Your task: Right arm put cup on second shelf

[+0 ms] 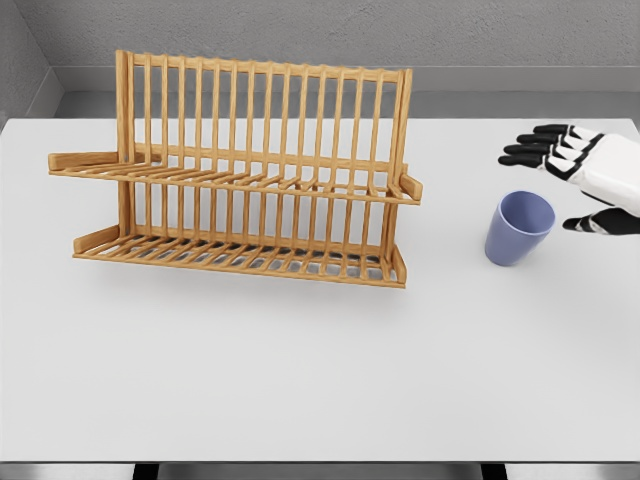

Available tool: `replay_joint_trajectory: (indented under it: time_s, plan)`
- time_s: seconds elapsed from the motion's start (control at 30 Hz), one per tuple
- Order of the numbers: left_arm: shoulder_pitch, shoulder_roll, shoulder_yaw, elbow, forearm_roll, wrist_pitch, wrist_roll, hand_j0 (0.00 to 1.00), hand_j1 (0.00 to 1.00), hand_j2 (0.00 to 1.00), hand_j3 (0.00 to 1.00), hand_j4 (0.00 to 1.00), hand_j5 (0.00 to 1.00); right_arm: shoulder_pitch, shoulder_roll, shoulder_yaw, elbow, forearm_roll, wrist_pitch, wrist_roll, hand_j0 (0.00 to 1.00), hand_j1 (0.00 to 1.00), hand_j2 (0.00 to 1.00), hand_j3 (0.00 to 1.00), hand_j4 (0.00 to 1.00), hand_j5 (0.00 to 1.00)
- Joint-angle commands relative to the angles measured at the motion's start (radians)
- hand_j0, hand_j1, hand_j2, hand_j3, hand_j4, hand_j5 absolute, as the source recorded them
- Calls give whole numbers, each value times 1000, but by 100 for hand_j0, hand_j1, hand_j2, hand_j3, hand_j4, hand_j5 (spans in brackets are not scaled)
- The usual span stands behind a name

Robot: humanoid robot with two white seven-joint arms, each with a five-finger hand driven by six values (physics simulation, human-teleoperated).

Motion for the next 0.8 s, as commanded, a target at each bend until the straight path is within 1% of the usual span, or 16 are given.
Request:
replay_joint_trajectory:
  time_s: [0.0,0.07,0.13,0.17,0.2,0.27,0.33,0.4,0.43,0.5,0.6,0.63,0.67,0.7,0.73,0.77]
  plan:
    - [0,0,1,0,0,0,-2,100,100,100,100,100,100,-2,-1,6,-3,-7,1,-1,100,100,100,100,100,100]
    - [0,0,1,0,0,0,0,100,100,100,100,100,100,-6,-4,7,6,-10,1,-4,100,100,100,100,100,100]
    - [0,0,1,0,0,0,0,100,100,100,100,100,100,-2,-22,6,33,-18,1,-13,100,100,100,100,100,100]
    - [0,0,-1,0,0,0,-2,100,100,100,100,100,100,2,-32,9,32,-18,1,-14,100,100,100,100,100,100]
    - [0,0,1,0,0,0,0,100,100,100,100,100,100,8,-49,15,46,-16,1,-13,100,100,100,100,100,100]
    - [0,0,-1,0,0,0,0,100,100,100,100,100,100,6,-49,32,79,-7,1,10,100,100,100,100,100,100]
    - [0,0,1,0,0,0,0,100,100,100,100,100,100,-8,-35,21,125,-13,1,217,100,100,100,100,100,100]
    - [0,0,1,0,0,0,0,100,100,100,100,100,100,-69,-12,19,145,-18,1,410,100,100,100,100,100,100]
    - [0,0,1,0,0,0,0,100,100,100,100,100,100,-106,5,21,153,-18,1,458,100,100,100,100,100,100]
    - [0,0,1,0,0,0,0,100,100,100,100,100,100,-172,25,22,167,-18,1,458,100,100,100,100,100,100]
    - [0,0,1,0,-2,0,0,100,100,100,100,100,100,-238,65,45,165,-10,1,458,100,100,100,100,100,100]
    - [0,0,1,0,0,0,0,100,100,100,100,100,100,-276,91,84,168,-7,1,458,100,100,100,100,100,100]
    - [0,0,-1,0,0,0,0,100,100,100,100,100,100,-353,126,179,202,-7,1,458,100,100,100,100,100,100]
    - [0,0,1,0,0,0,0,100,100,100,100,100,100,-448,171,291,245,-7,1,458,100,100,100,100,100,100]
    - [0,0,-1,0,0,0,-2,100,100,100,100,100,100,-483,180,343,273,-7,1,458,100,100,100,100,100,100]
    - [0,0,1,0,0,0,0,100,100,100,100,100,100,-483,177,345,274,-5,1,458,100,100,100,100,100,100]
